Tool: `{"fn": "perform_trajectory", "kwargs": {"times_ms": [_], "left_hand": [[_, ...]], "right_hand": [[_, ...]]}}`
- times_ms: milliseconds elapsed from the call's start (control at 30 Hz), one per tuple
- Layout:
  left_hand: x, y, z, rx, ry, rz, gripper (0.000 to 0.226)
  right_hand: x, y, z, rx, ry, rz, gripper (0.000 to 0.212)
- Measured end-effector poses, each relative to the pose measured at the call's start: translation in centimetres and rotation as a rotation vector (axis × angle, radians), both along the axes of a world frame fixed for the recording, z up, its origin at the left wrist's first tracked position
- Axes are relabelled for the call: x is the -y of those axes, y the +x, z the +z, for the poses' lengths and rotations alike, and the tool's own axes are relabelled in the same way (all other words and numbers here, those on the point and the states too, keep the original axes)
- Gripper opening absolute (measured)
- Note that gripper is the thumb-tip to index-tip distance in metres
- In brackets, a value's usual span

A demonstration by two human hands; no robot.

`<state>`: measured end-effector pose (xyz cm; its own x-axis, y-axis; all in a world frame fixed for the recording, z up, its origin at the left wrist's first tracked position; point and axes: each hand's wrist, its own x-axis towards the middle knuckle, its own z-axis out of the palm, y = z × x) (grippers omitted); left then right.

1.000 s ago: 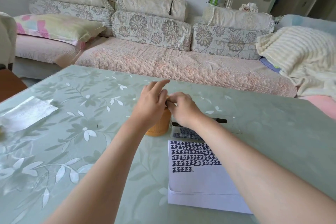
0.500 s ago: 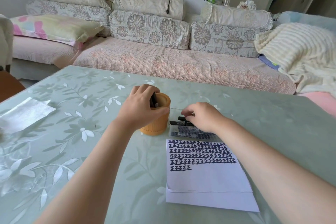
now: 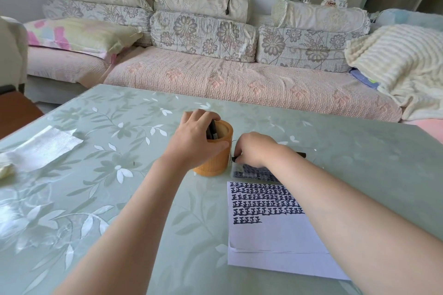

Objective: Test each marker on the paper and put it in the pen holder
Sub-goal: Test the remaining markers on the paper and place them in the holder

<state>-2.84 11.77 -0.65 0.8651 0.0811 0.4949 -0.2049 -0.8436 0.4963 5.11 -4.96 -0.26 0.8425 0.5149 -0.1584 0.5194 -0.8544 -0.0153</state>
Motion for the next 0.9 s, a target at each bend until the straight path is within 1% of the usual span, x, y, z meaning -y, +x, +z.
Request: {"fn": "perform_trajectory", "kwargs": {"times_ms": [67, 133, 200, 267, 400, 500, 600, 667, 733, 833, 900], "left_hand": [[-0.1, -0.1, 0.2, -0.011, 0.045, 0.015, 0.065], [-0.1, -0.1, 0.5, -0.011, 0.109, 0.033, 0.072], [0.1, -0.2, 1.0, 0.023, 0.159, 0.044, 0.073], [0.4, -0.5, 1.5, 0.087, 0.189, 0.050, 0.067], [2.1, -1.4, 2.4, 0.244, 0.194, 0.019, 0.045], [3.9, -2.4, 2.4, 0.295, 0.232, -0.023, 0.035], [5.6, -3.5, 1.6, 0.244, 0.297, -0.096, 0.033], [6.6, -4.2, 0.9, 0.198, 0.336, -0.159, 0.035], [7.4, -4.6, 0.2, 0.155, 0.359, -0.212, 0.036], [7.9, -4.9, -0.2, 0.079, 0.327, -0.242, 0.027], [8.0, -5.3, -0.5, 0.043, 0.285, -0.261, 0.022]], "right_hand": [[0.1, -0.2, 0.2, 0.029, 0.012, 0.015, 0.022], [0.9, -0.9, 0.8, 0.056, 0.077, 0.030, 0.023], [1.8, -1.9, 1.4, 0.101, 0.159, 0.052, 0.021], [3.0, -3.0, 2.1, 0.165, 0.242, 0.084, 0.021], [5.4, -5.7, 3.3, 0.251, 0.418, 0.104, 0.017], [7.4, -7.6, 3.6, 0.289, 0.542, 0.085, 0.015], [9.4, -9.2, 3.3, 0.265, 0.655, 0.030, 0.018], [10.4, -10.4, 2.9, 0.241, 0.771, -0.016, 0.020], [11.2, -11.4, 2.2, 0.169, 0.907, -0.074, 0.021], [12.3, -12.0, 1.2, 0.043, 1.069, -0.158, 0.022], [12.8, -12.1, 0.9, -0.002, 1.085, -0.174, 0.024]]}}
